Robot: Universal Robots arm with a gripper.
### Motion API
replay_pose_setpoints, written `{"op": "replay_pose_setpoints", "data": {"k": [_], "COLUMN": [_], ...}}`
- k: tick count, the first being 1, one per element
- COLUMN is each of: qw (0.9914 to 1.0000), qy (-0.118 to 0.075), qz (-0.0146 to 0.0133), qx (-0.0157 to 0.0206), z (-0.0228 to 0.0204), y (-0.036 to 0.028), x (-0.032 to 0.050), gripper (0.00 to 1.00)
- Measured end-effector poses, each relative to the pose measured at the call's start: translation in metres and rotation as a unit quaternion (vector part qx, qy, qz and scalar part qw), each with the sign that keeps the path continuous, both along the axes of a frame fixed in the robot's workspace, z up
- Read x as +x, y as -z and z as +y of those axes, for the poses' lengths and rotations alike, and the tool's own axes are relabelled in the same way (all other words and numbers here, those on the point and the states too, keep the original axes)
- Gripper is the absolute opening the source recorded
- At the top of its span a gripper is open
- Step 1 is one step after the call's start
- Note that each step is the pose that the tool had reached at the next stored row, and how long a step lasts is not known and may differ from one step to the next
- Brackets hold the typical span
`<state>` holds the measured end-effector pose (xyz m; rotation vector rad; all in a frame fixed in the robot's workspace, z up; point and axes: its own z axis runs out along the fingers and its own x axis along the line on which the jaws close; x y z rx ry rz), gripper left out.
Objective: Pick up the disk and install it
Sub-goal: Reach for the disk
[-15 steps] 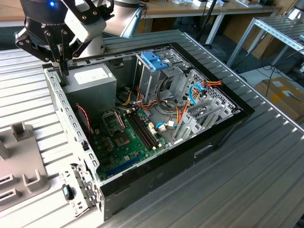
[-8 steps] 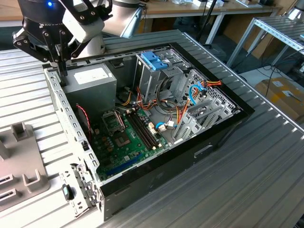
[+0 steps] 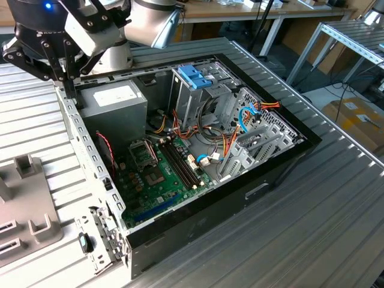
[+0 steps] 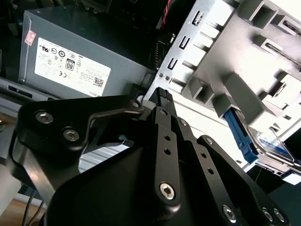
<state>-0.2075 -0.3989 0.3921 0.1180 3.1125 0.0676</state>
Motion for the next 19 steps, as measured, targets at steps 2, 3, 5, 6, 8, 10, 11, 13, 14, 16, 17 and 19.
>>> {"op": "replay_pose_setpoints", "data": {"k": [2,3,5,6,8,10,11,13,14,16,17,19], "qw": [1.0,1.0,1.0,1.0,1.0,1.0,1.0,1.0,1.0,1.0,1.0,1.0], "qy": [0.0,0.0,0.0,0.0,0.0,0.0,0.0,0.0,0.0,0.0,0.0,0.0], "qz": [0.0,0.0,0.0,0.0,-0.0001,0.0,0.0,0.0,0.0,0.0,0.0,0.0], "qx": [0.0,0.0,0.0,0.0,0.0001,0.0,0.0,0.0,0.0,0.0,0.0,0.0], "z": [0.0,0.0,0.0,0.0,0.0,0.0,0.0,0.0,0.0,0.0,0.0,0.0], "y": [0.0002,0.0002,0.0003,0.0003,0.0003,0.0003,0.0003,0.0003,0.0003,0.0003,0.0003,0.0003], "x": [-0.0051,-0.0077,-0.0099,-0.012,-0.0129,-0.0139,-0.0141,-0.0145,-0.0145,-0.0148,-0.0149,-0.0155], "gripper": [0.11,0.11,0.11,0.11,0.11,0.11,0.11,0.11,0.11,0.11,0.11,0.11]}}
